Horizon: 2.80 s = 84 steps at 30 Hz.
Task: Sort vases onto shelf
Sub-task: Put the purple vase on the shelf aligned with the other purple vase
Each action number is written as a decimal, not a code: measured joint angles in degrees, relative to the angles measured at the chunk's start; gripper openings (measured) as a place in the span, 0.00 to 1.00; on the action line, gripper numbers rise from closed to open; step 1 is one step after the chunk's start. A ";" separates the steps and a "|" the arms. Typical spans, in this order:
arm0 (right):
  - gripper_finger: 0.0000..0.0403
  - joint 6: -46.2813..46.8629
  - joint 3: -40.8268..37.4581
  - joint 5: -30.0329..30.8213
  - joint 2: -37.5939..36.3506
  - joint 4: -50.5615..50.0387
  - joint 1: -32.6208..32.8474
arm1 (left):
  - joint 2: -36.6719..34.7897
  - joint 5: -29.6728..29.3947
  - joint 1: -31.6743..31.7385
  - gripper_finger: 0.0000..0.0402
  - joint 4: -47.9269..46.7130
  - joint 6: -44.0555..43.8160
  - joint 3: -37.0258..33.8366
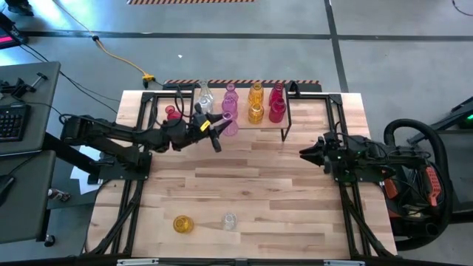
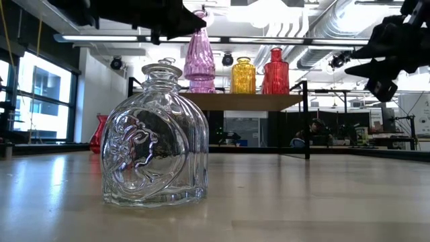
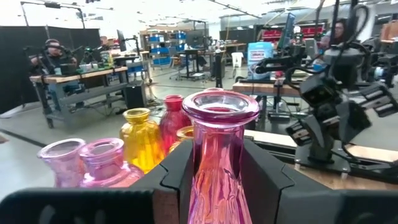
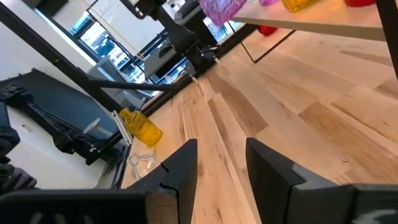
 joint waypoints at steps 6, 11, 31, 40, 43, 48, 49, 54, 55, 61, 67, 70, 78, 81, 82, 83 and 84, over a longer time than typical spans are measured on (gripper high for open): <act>0.29 0.00 0.00 0.00 0.00 -0.65 0.00 | 0.00 -0.18 1.39 0.23 -0.17 -2.04 0.00; 0.29 -0.02 0.00 0.00 0.02 -0.65 0.02 | -0.02 1.54 1.86 0.23 -1.76 -3.94 0.06; 0.29 -0.04 -0.01 0.00 0.04 -0.91 0.00 | 1.81 1.80 2.65 0.23 -3.83 -1.34 0.11; 0.29 -0.04 0.00 0.00 0.04 -1.03 0.00 | 1.81 2.24 3.86 0.23 -3.63 -1.47 0.11; 0.29 -0.04 0.00 0.00 0.04 -1.03 0.00 | 1.84 2.63 4.46 0.23 -2.94 -1.46 0.06; 0.29 -0.04 0.00 0.00 0.04 -1.05 0.01 | 1.86 2.78 4.64 0.23 -2.92 -1.47 0.04; 0.29 -0.04 0.00 0.00 0.04 -1.05 0.02 | 1.86 2.78 4.64 0.23 -2.89 -1.54 0.04; 0.29 -0.04 0.00 0.00 0.04 -1.05 0.00 | 1.86 2.85 4.64 0.23 -2.84 -4.15 0.04; 0.29 -0.04 0.00 0.00 0.04 -1.05 0.01 | 1.86 2.85 4.64 0.23 -2.84 -4.29 0.04; 0.29 -0.04 0.00 0.00 0.04 -1.05 0.00 | 1.86 2.91 5.05 0.23 -2.74 -4.33 0.04; 0.29 -0.04 0.00 0.00 0.04 -1.05 0.00 | 1.86 2.94 5.21 0.23 -2.47 -4.67 0.04; 0.29 -0.04 0.00 0.00 0.04 -1.06 0.00 | 1.88 3.43 5.47 0.23 -2.47 -5.75 0.04; 0.29 -0.04 0.00 0.00 0.04 -1.07 0.01 | 2.32 4.15 6.29 0.27 -1.62 -5.97 0.00; 0.29 -0.04 0.00 0.00 0.04 -1.07 0.01 | 2.32 4.37 6.39 0.27 -1.59 -5.97 0.00; 0.29 -0.04 0.00 0.00 0.04 -1.07 0.01 | 2.32 4.37 6.39 0.27 -1.54 -5.97 0.00; 0.29 -0.04 0.00 0.00 0.04 -1.07 0.00 | 2.32 4.38 6.39 0.27 -1.42 -5.97 0.00; 0.29 -0.04 0.00 0.00 0.04 -1.07 0.00 | 2.32 4.38 6.39 0.27 -1.29 -5.97 0.00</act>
